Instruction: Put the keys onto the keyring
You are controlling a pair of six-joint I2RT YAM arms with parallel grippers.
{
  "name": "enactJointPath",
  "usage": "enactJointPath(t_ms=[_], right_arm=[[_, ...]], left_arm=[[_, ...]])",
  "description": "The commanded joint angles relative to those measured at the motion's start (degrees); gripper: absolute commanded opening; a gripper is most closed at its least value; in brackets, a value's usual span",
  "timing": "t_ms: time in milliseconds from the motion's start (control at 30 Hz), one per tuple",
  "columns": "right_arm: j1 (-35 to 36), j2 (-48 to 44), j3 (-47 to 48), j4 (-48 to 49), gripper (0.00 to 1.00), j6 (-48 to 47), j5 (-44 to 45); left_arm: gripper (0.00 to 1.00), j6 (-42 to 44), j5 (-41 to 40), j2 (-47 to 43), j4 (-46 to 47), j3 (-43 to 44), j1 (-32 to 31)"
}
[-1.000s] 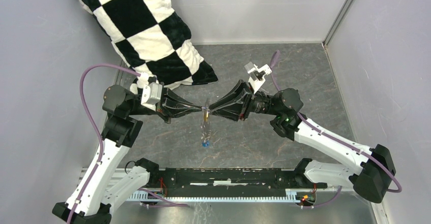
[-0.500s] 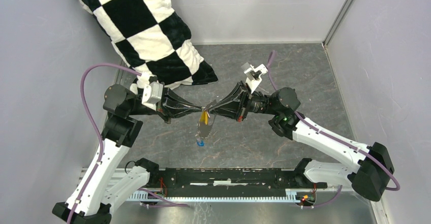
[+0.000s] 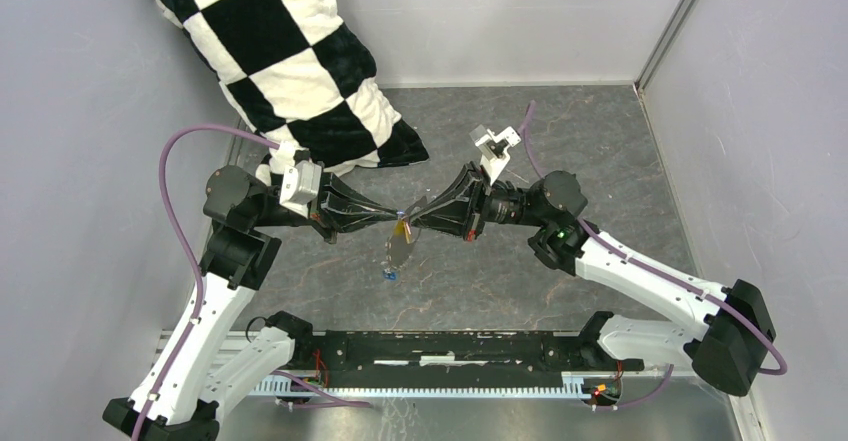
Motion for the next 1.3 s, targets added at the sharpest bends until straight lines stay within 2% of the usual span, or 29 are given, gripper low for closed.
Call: enactJointPath(t_ms=[0,633,733,800,900,1033,1267], right_arm=[[0.6,0.5,1.6,-0.3,0.0,-0.4,0.2],[1.9,3.8,4.0,1.1,0.01,1.8,-2.7],[1.8,2.4,6.1,-5.6,0.13,-3.2,-3.1],[1.5,0.7,8.2,-13.6,0.26,-9.0,-1.8],[0.7,-1.7,12.3,-25.1,0.37,-18.5,0.4],[0.5,-2.3,16.4,-30.7,0.4,-23.5,0.8],[0.5,-0.6,17.8,-29.0,0.41,-23.0,-1.7]], left_arm=[[0.02,2.3,-0.6,-0.6,1.5,0.6,-0.4],[0.02,2.3,-0.1,-1.0,1.6,0.1,-0.4],[0.02,2.3,-0.1,-1.2,1.4,0.0,-0.4],[0.02,2.4,-0.2,-1.4,1.1,0.0,-0.4],[0.02,1.6,-1.0,-1.3,1.0,-0.2,-0.4],[0.02,-3.2,-1.3,-1.2,4.1,-1.6,-0.5],[0.02,-5.7,-2.3,-1.1,5.7,-1.8,-0.5]])
